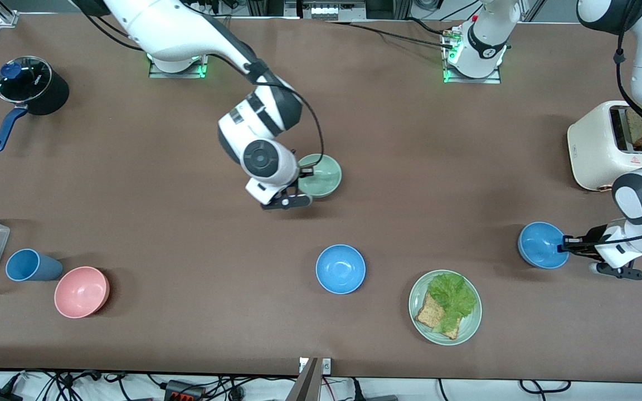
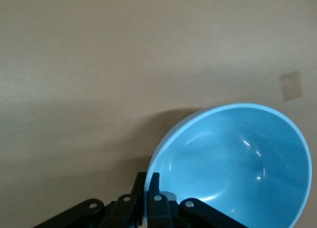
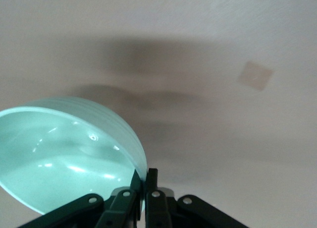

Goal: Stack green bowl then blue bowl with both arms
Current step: 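Release the green bowl while the left gripper lifts the blue bowl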

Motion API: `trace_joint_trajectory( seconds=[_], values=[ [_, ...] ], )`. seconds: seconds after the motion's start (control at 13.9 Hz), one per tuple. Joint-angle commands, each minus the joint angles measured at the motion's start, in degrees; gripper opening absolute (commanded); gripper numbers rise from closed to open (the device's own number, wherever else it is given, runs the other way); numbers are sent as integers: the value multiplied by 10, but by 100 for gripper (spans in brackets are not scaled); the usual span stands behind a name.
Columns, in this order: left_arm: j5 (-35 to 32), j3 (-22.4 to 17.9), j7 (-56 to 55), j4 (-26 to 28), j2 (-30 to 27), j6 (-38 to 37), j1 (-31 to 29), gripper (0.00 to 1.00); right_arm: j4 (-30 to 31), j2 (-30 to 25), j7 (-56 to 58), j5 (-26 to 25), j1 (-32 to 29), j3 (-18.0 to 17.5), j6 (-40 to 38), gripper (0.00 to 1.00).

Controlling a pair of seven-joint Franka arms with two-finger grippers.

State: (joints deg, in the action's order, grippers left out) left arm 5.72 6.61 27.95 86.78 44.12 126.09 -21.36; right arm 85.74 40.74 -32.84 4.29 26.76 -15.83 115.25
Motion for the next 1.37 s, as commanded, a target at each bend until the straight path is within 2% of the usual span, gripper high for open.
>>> trace_joint_trajectory(
  seconds=[0.0,0.14,0.58,0.65,0.72,0.79,1.01,1.29],
  values=[
    [11,2,7,-15,-19,-56,18,1,-18,14,-21,35,14,4,-2,0],
    [13,4,4,-15,-41,-95,27,1,-18,28,-26,63,27,4,2,0],
    [11,45,-51,-15,-83,-184,34,1,-15,43,-27,57,32,5,17,1],
    [10,50,-57,-15,-89,-193,35,1,-15,42,-38,59,30,5,14,14],
    [11,59,-64,-15,-90,-193,36,1,-16,37,-62,62,30,5,12,82],
    [11,70,-82,-14,-94,-194,35,1,-19,35,-85,58,31,5,12,100],
    [7,116,-182,-14,-104,-220,36,1,-21,-21,-93,56,22,7,2,100],
    [6,194,-358,-9,-103,-230,48,4,-33,-95,-83,41,-13,50,-31,100]
  ],
)
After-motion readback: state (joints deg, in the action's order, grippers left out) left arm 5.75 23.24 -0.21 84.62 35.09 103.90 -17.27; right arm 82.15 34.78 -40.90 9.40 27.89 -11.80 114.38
